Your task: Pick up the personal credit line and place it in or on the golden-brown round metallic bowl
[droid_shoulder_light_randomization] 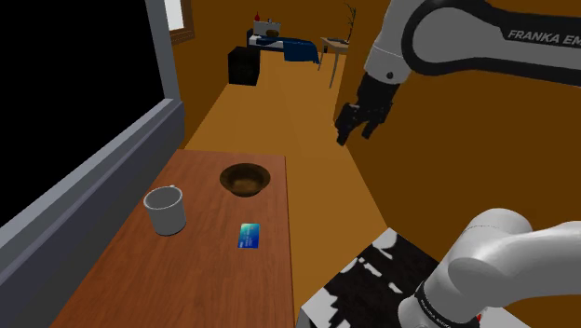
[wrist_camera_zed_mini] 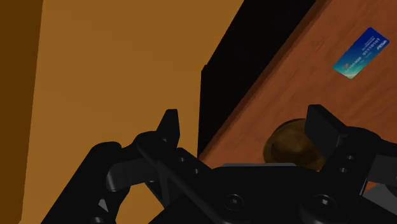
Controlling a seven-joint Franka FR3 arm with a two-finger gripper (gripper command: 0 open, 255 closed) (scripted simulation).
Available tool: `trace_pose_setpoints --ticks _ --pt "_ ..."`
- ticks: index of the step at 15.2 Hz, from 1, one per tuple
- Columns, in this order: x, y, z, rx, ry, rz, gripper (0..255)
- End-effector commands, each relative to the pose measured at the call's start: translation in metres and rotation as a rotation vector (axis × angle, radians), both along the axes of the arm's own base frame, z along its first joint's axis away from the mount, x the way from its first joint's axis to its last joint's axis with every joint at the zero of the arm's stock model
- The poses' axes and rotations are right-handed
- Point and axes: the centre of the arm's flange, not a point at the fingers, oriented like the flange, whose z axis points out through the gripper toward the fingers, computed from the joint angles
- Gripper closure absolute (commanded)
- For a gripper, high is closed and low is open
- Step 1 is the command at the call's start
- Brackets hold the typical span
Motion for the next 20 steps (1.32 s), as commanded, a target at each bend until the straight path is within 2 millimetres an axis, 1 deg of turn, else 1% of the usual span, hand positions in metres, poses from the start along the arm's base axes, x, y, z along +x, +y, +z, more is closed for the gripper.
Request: trace_pose_setpoints --ticks 1,5,10,15,20 --pt "0.003 0.02 -0.017 -0.002 0.002 -0.047 0" --pt "0.016 0.062 -0.051 -0.008 0.008 -0.134 0" --pt "0.037 0.113 -0.093 -0.016 0.015 -0.242 0" --pt "0.063 0.16 -0.136 -0.023 0.023 -0.35 0" --pt "0.093 0.204 -0.18 -0.031 0.03 -0.459 0"
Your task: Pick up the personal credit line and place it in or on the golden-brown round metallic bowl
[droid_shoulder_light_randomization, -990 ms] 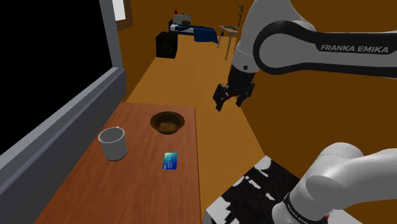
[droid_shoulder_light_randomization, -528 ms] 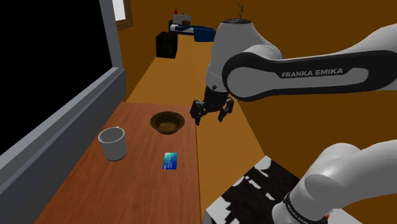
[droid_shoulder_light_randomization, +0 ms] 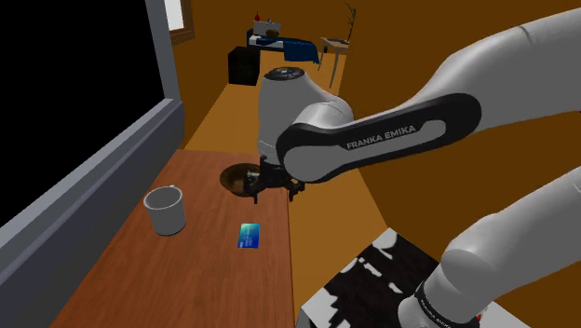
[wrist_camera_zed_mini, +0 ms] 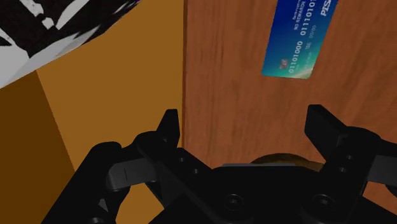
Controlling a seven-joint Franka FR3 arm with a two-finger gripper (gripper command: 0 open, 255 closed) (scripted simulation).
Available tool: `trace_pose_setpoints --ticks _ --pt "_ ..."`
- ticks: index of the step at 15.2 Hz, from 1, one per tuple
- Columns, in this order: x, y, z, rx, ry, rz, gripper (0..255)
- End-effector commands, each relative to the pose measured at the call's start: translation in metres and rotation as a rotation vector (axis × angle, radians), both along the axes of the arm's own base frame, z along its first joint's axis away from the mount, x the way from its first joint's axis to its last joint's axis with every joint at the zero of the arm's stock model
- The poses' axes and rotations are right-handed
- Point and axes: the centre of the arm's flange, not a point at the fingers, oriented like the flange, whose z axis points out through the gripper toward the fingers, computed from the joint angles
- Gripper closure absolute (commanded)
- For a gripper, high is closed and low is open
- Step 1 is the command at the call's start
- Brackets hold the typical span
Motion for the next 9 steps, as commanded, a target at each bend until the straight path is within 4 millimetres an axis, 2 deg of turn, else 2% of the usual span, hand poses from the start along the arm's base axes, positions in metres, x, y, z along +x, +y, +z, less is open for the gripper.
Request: trace_pose_setpoints --ticks 1,5,9 --pt "0.014 0.017 -0.019 0.001 0.002 -0.048 0" --pt "0.042 0.049 -0.054 -0.005 0.008 -0.135 0" --pt "0.044 0.048 -0.071 -0.005 0.008 -0.137 0"
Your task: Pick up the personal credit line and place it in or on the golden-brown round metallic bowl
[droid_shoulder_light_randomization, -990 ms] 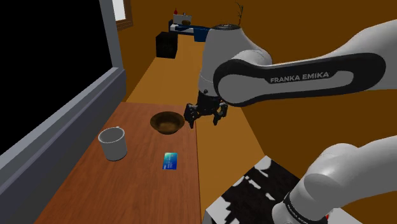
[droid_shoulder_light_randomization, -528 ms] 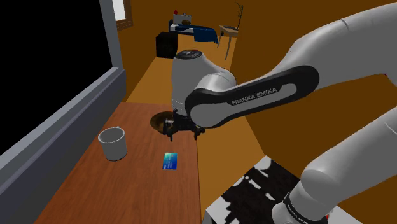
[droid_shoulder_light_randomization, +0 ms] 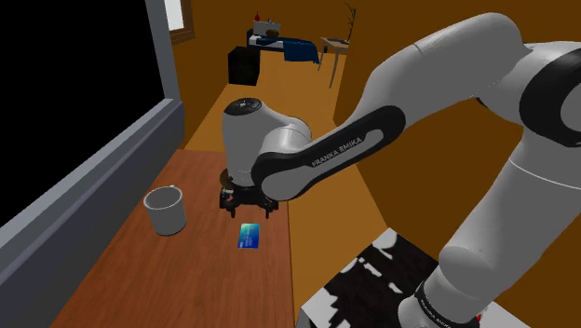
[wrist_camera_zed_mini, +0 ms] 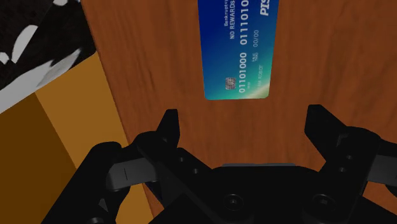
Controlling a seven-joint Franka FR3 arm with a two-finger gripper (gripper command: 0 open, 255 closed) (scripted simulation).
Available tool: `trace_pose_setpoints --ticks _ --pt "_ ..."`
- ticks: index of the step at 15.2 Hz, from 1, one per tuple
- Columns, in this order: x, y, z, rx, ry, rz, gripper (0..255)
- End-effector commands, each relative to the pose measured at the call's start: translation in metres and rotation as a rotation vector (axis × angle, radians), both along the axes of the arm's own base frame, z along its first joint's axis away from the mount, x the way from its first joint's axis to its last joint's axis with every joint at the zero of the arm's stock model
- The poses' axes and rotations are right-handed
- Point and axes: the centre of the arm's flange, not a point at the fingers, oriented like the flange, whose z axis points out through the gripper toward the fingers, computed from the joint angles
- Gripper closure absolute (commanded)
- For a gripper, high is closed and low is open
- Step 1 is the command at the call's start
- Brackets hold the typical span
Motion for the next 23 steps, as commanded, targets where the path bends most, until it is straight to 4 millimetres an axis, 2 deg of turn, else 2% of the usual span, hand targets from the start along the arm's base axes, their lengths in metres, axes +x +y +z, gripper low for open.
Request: trace_pose_setpoints --ticks 1,4,12,13,21,23 --pt "0.001 -0.001 -0.011 0.0 -0.001 -0.002 0" --pt "0.003 -0.003 -0.029 0.0 -0.001 -0.002 0" --pt "0.003 -0.003 -0.029 0.0 -0.001 -0.002 0" --pt "0.003 -0.003 -0.029 0.0 -0.001 -0.002 255" --pt "0.003 -0.002 -0.03 0.0 -0.001 -0.002 255" --pt "0.003 -0.003 -0.024 0.0 -0.001 -0.002 255"
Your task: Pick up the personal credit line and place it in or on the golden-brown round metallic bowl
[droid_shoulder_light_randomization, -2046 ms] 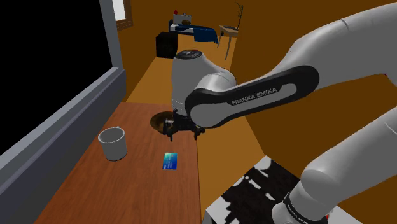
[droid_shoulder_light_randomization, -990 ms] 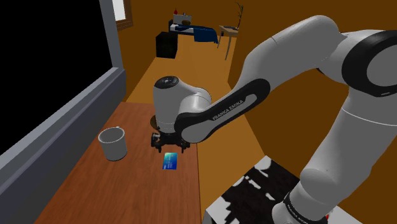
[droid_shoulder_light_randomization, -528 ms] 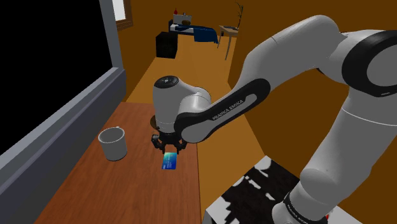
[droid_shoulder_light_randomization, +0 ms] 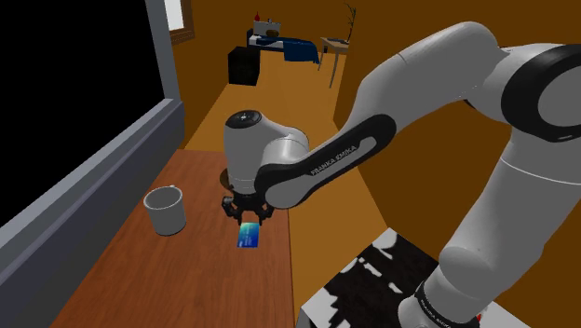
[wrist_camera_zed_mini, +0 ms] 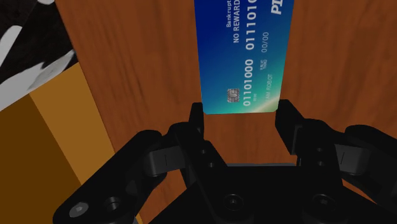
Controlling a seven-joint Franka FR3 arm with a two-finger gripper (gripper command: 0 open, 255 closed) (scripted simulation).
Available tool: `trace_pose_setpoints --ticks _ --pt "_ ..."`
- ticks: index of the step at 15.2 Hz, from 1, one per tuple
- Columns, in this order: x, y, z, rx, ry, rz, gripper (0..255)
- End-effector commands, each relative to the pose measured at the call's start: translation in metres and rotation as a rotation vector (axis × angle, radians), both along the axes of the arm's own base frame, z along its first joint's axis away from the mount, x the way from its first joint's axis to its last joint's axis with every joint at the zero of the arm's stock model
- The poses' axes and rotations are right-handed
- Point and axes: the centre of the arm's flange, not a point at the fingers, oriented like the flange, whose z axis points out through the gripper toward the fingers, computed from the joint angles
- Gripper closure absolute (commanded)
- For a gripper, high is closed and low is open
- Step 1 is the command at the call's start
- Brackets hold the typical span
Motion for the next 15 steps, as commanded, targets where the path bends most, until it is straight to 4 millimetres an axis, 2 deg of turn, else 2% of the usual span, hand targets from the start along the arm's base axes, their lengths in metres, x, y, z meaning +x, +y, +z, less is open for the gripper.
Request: trace_pose_setpoints --ticks 1,15 --pt "-0.001 -0.001 0.007 -0.001 0.003 0.0 255" --pt "-0.001 -0.001 0.081 -0.001 0.003 0.0 255"
